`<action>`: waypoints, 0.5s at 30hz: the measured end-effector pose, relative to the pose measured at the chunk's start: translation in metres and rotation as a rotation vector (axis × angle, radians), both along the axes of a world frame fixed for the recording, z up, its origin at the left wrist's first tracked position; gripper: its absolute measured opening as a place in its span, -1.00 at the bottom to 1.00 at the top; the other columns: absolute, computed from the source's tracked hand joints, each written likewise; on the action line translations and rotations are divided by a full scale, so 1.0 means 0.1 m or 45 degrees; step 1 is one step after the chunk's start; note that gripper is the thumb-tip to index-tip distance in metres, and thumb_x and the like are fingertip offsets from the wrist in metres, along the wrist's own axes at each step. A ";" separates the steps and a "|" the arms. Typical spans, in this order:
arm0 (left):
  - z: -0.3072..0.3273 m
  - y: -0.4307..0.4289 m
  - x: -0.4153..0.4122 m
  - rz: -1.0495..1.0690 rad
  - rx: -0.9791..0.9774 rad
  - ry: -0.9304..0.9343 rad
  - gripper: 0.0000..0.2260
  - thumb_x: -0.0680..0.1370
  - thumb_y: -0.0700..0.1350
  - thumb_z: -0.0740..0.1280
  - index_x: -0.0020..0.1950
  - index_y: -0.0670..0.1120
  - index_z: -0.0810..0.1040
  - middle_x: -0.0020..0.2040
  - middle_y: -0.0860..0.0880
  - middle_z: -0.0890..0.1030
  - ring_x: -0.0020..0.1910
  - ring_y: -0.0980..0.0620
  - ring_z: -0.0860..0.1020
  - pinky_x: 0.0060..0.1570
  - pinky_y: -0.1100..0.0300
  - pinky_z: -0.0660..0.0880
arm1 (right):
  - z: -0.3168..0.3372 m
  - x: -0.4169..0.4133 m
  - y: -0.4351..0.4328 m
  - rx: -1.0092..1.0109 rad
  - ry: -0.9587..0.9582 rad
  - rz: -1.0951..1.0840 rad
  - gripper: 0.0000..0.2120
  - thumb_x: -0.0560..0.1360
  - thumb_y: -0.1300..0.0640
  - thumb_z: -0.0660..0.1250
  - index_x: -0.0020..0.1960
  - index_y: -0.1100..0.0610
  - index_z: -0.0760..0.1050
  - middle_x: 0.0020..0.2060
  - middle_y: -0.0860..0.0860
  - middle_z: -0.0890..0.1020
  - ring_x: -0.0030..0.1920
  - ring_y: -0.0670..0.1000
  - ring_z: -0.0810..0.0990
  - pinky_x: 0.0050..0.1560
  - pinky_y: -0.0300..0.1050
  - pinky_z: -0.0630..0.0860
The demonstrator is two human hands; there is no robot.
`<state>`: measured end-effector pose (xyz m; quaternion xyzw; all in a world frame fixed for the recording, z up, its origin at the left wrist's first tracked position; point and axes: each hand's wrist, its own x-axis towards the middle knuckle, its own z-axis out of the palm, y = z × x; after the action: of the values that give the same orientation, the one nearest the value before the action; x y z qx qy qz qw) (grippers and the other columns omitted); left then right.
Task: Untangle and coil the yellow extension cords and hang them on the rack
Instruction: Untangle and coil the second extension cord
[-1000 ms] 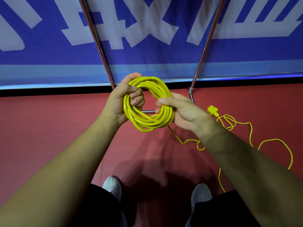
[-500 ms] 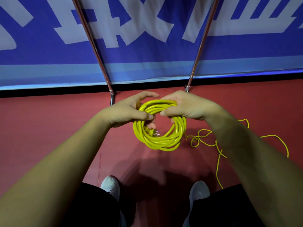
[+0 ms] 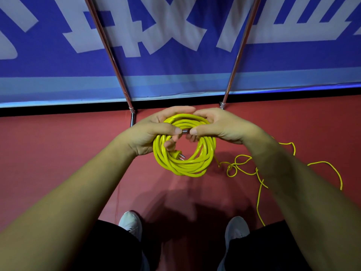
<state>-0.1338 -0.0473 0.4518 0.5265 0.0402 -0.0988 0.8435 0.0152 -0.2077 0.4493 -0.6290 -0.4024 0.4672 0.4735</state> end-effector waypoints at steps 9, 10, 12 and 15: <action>0.04 0.00 0.05 0.307 -0.176 -0.140 -0.65 0.38 -0.21 0.52 0.14 0.03 0.65 -0.42 -0.03 0.38 -0.58 0.12 0.35 -0.48 0.29 0.36 | -0.06 0.06 0.01 0.086 -0.048 -0.196 -0.62 0.51 0.07 0.42 0.24 0.26 0.50 0.09 0.27 0.65 0.12 0.11 0.63 0.19 0.16 0.52; 0.04 0.00 0.05 0.279 -0.220 -0.148 -0.62 0.36 -0.15 0.55 0.15 0.05 0.65 -0.40 -0.03 0.40 -0.56 0.12 0.37 -0.45 0.28 0.38 | -0.06 0.06 0.01 0.101 -0.048 -0.213 -0.68 0.55 0.12 0.37 0.24 0.26 0.49 0.09 0.26 0.65 0.10 0.08 0.65 0.14 0.08 0.55; 0.04 0.00 0.05 0.241 -0.269 -0.145 -0.61 0.34 -0.10 0.58 0.15 0.05 0.65 -0.37 -0.03 0.43 -0.50 0.08 0.45 -0.40 0.25 0.46 | -0.07 0.06 0.02 0.120 -0.060 -0.245 -0.74 0.58 0.18 0.32 0.22 0.27 0.48 0.04 0.26 0.66 0.02 0.04 0.66 0.04 -0.02 0.57; 0.03 0.01 0.05 0.199 -0.267 -0.117 -0.64 0.31 -0.11 0.61 0.06 0.04 0.64 -0.32 -0.05 0.47 -0.39 0.03 0.55 -0.30 0.20 0.57 | -0.12 0.05 0.03 0.128 -0.097 -0.265 -0.76 0.57 0.18 0.34 0.16 0.31 0.49 -0.07 0.19 0.67 -0.07 0.02 0.62 -0.06 -0.08 0.54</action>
<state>-0.1293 -0.0466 0.4549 0.4348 0.0319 -0.0124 0.8999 0.0206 -0.2051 0.4370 -0.6602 -0.3755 0.3706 0.5346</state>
